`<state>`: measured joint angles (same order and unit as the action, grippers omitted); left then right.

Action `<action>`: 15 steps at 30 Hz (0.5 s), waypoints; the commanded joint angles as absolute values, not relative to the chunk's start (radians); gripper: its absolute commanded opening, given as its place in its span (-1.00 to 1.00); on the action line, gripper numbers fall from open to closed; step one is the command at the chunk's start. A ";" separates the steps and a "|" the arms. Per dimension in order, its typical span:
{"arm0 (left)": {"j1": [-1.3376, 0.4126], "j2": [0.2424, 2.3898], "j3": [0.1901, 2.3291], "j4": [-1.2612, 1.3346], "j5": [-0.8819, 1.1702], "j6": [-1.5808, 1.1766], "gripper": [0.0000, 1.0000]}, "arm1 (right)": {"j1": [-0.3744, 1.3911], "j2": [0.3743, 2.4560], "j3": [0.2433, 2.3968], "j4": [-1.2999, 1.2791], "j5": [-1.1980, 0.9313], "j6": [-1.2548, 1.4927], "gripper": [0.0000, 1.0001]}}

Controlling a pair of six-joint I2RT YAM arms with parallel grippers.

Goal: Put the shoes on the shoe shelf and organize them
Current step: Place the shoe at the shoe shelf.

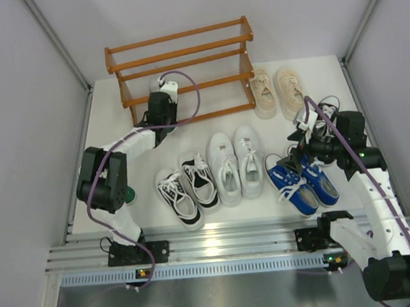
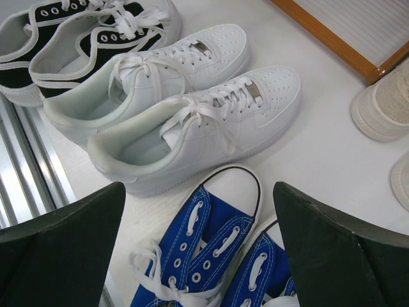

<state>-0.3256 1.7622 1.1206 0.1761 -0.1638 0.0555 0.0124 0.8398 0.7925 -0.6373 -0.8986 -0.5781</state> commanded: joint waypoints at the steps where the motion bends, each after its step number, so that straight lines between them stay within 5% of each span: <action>1: -0.327 1.772 1.196 0.344 -0.192 0.086 -1.00 | 0.026 0.838 0.810 -0.632 -0.911 -0.604 0.99; 11: -0.327 1.838 1.238 0.345 -0.219 0.106 -0.98 | 0.028 0.839 0.808 -0.632 -0.913 -0.606 0.99; 15: -0.327 1.848 1.249 0.342 -0.238 0.107 -0.64 | 0.026 0.838 0.808 -0.634 -0.913 -0.606 0.99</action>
